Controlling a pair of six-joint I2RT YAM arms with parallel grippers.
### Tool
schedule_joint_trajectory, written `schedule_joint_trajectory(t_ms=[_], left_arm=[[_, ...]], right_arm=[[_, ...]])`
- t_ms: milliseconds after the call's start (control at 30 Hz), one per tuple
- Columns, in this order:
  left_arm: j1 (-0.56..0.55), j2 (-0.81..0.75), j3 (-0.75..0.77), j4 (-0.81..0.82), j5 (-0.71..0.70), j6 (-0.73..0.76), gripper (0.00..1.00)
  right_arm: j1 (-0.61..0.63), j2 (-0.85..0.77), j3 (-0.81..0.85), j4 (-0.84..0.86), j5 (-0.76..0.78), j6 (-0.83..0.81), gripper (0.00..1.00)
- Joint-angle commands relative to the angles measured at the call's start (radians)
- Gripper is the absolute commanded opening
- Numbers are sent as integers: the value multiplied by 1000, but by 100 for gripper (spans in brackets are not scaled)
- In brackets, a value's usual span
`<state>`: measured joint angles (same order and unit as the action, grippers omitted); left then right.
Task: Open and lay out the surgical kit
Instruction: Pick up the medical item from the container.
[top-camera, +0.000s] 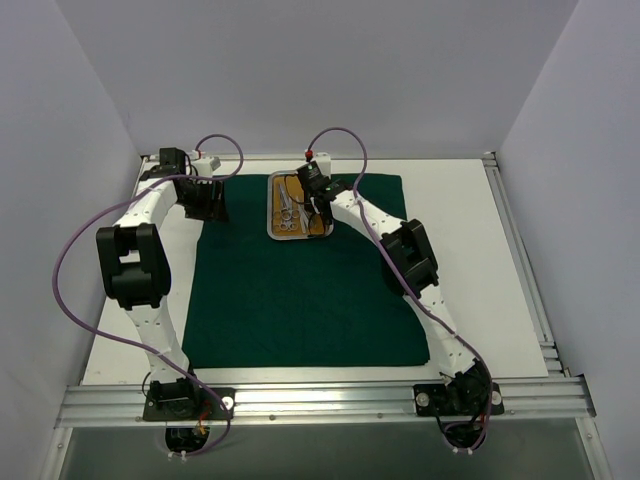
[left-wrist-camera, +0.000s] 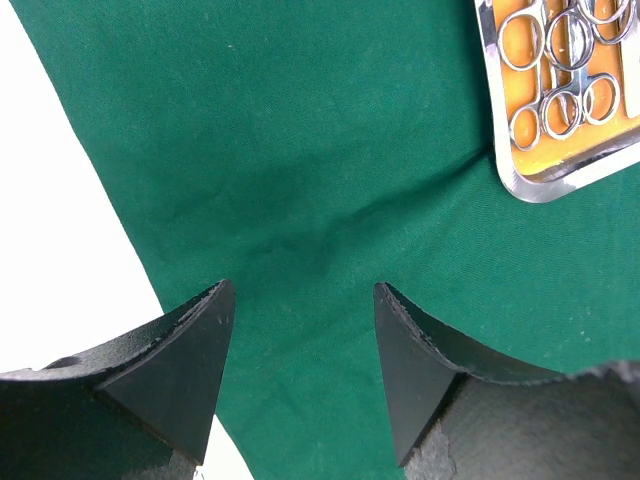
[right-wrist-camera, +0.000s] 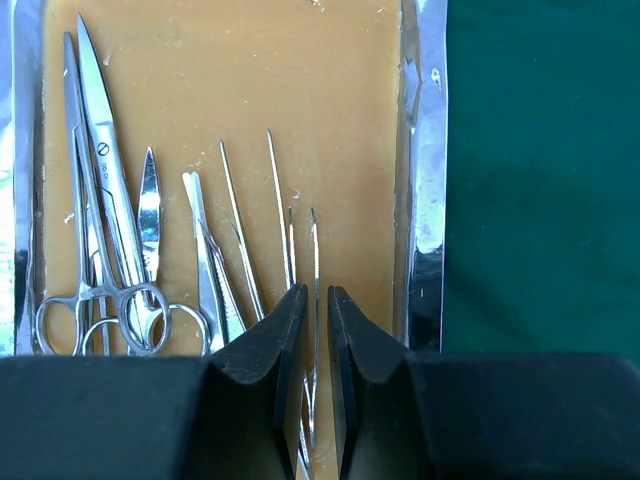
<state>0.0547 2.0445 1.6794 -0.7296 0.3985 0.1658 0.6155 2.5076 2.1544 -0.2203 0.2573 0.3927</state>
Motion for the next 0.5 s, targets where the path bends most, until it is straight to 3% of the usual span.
schedule_joint_trajectory(t_ms=[0,467], left_arm=[[0,8,2,-4,25,14,67],[0,9,5,-5,28,15,67]], right_arm=[[6,-50,36,1,13,5,11],[-8,5,27,-16,-4,15,10]])
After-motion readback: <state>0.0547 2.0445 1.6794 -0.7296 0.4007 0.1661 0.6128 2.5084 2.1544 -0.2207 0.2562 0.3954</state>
